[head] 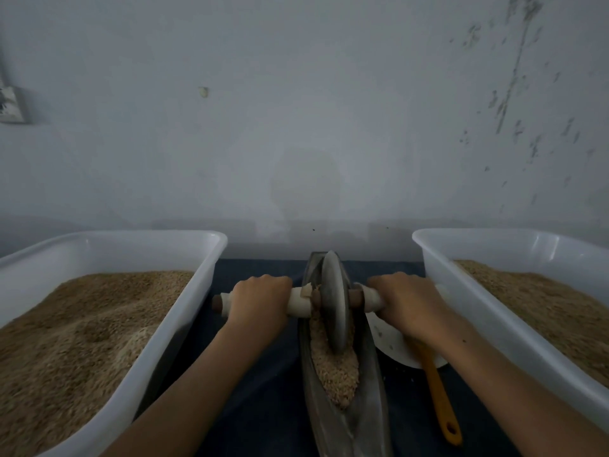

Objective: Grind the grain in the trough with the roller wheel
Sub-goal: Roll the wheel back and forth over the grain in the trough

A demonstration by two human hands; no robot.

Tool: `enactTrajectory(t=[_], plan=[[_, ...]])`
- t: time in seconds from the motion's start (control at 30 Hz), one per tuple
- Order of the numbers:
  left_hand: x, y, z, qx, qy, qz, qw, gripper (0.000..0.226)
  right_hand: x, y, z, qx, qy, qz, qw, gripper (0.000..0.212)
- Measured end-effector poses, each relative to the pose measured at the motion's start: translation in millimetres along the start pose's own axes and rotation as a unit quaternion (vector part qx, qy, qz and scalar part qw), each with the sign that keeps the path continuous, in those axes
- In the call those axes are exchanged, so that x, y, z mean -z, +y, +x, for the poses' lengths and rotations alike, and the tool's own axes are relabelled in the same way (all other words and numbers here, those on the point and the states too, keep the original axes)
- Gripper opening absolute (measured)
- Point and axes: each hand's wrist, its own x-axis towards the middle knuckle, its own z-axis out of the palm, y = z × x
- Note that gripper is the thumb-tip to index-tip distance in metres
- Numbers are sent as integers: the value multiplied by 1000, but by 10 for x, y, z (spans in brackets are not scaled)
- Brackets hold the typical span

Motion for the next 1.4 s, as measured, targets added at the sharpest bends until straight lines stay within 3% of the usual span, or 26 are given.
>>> enactTrajectory(t=[0.2,0.27,0.37,0.47,0.6,0.73,0.87,1.0,1.17,1.3,1.4], plan=[[1,-16,-2,-6,-6,6,1000,23,-3,1,-13,9,6,-9,1000,8],[30,-31,11,-15,-33,10,999,26,50,1,-10,15,-42,-19,999,4],[73,-43,21,-31,-81,11,996,30,143,9,-3,11,-143,-9,990,18],[85,-50,17,-40,-104,10,994,32,189,13,1,6,-193,4,981,22],[48,-43,14,-23,-76,7,997,28,148,7,12,3,-161,-16,987,17],[0,-39,12,-21,-13,-5,1000,22,42,12,10,7,-47,-13,999,7],[-22,-37,10,-15,20,-13,1000,23,-31,8,10,4,21,-12,1000,18],[5,-47,24,-20,-27,-3,999,26,31,11,9,12,-32,-23,999,2],[74,-70,34,-45,-85,-7,995,27,171,22,8,7,-169,-4,986,20],[69,-70,18,-32,-82,-12,996,25,139,12,19,9,-143,-20,990,16],[14,-19,-12,-11,-12,-9,1000,19,63,14,11,-1,-87,-9,996,10]])
